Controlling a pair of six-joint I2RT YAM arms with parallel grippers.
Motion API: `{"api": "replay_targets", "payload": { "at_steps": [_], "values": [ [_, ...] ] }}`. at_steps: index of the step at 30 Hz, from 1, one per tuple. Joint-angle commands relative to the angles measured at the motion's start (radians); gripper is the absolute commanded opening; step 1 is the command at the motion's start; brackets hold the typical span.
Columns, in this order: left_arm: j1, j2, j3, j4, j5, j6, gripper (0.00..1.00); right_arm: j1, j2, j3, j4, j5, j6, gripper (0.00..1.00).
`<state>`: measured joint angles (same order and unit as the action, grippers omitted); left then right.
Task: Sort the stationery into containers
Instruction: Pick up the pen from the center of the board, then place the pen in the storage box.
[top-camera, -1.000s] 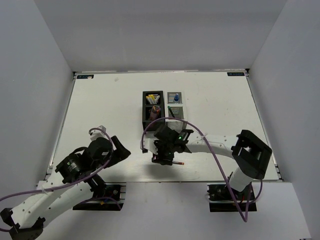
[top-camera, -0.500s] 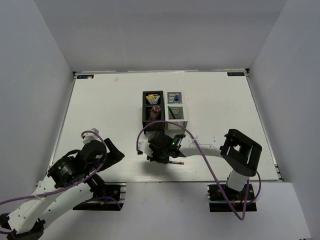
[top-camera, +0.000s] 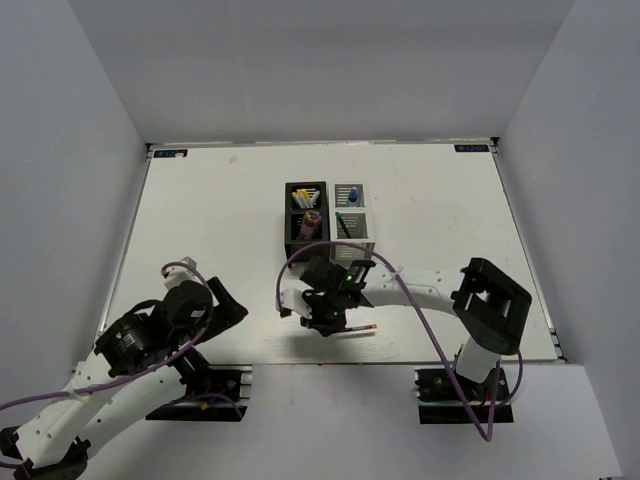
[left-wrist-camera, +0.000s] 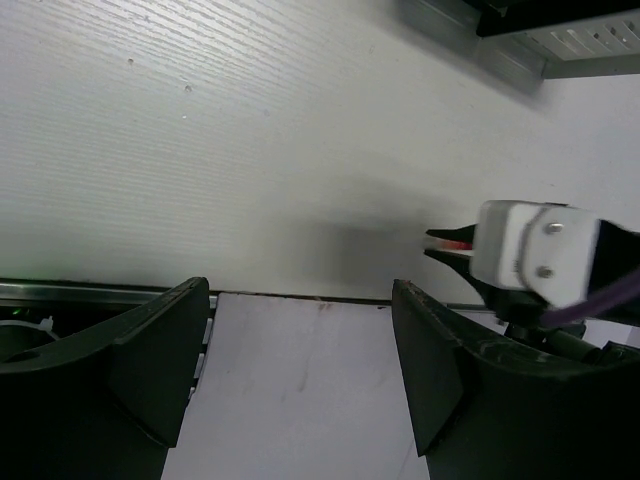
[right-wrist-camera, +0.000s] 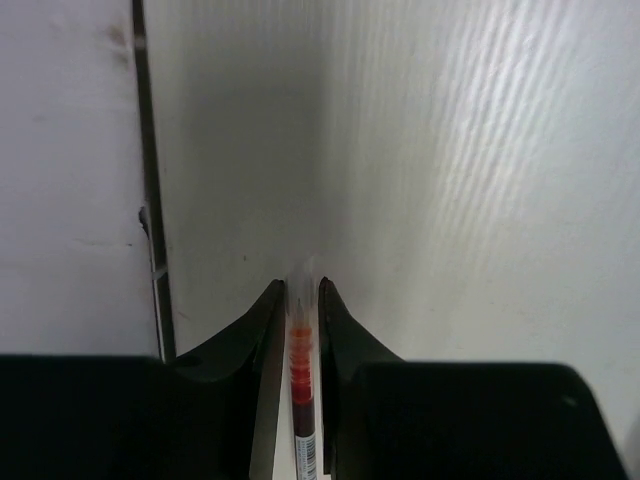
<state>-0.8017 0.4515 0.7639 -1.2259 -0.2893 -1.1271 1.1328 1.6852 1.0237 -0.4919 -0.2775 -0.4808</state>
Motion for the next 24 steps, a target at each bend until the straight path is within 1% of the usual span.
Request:
{"api": "replay_targets", "payload": {
  "at_steps": [1, 2, 4, 6, 9, 11, 12, 14, 15, 16, 17, 18, 19, 20, 21, 23, 24],
  "values": [
    [0.004, -0.01, 0.021, 0.012, -0.022, -0.005, 0.83, -0.03, -0.087, 0.216, -0.126, -0.103, -0.068, 0.0],
    [0.004, -0.01, 0.021, 0.012, -0.022, -0.005, 0.83, -0.036, -0.091, 0.217, -0.154, -0.106, -0.071, 0.0],
    [0.004, -0.01, 0.021, 0.022, -0.031, -0.005, 0.83, -0.044, -0.104, 0.33, -0.183, -0.112, -0.082, 0.0],
    [0.004, -0.01, 0.012, 0.045, -0.031, -0.005, 0.83, -0.074, -0.13, 0.398, -0.191, -0.091, -0.093, 0.0],
    [0.004, -0.02, -0.015, 0.069, -0.031, -0.005, 0.83, -0.134, -0.171, 0.417, -0.151, -0.074, -0.108, 0.0],
    [0.004, -0.03, -0.029, 0.098, -0.021, -0.005, 0.83, -0.175, -0.197, 0.426, -0.085, -0.055, -0.098, 0.0],
    [0.004, -0.03, -0.043, 0.109, -0.021, -0.005, 0.83, -0.211, -0.203, 0.429, -0.064, -0.052, -0.091, 0.0],
    [0.004, -0.03, -0.052, 0.137, -0.011, 0.004, 0.83, -0.27, -0.226, 0.423, 0.04, -0.054, -0.065, 0.0],
    [0.004, -0.019, -0.052, 0.155, -0.011, 0.004, 0.83, -0.327, -0.229, 0.42, 0.094, -0.055, -0.062, 0.0],
    [0.004, -0.007, -0.061, 0.164, -0.011, 0.004, 0.83, -0.347, -0.234, 0.421, 0.114, -0.069, -0.053, 0.0],
    [0.004, 0.002, -0.061, 0.173, -0.002, 0.016, 0.83, -0.369, -0.236, 0.418, 0.137, -0.093, -0.041, 0.0],
    [0.004, 0.003, -0.061, 0.174, -0.002, 0.029, 0.83, -0.402, -0.234, 0.415, 0.213, -0.129, -0.03, 0.0],
    [0.004, 0.019, -0.061, 0.199, -0.002, 0.029, 0.83, -0.435, -0.233, 0.405, 0.237, -0.147, -0.025, 0.0],
    [0.004, 0.038, -0.061, 0.2, -0.002, 0.041, 0.83, -0.447, -0.228, 0.4, 0.257, -0.169, -0.018, 0.0],
    [0.004, 0.048, -0.061, 0.215, -0.002, 0.052, 0.83, -0.47, -0.214, 0.395, 0.301, -0.224, 0.002, 0.0],
    [0.004, 0.067, -0.061, 0.235, 0.007, 0.062, 0.83, -0.51, -0.203, 0.366, 0.399, -0.259, 0.028, 0.0],
    [0.004, 0.076, -0.061, 0.235, 0.007, 0.062, 0.83, -0.516, -0.184, 0.36, 0.415, -0.313, 0.066, 0.0]
  ]
}}
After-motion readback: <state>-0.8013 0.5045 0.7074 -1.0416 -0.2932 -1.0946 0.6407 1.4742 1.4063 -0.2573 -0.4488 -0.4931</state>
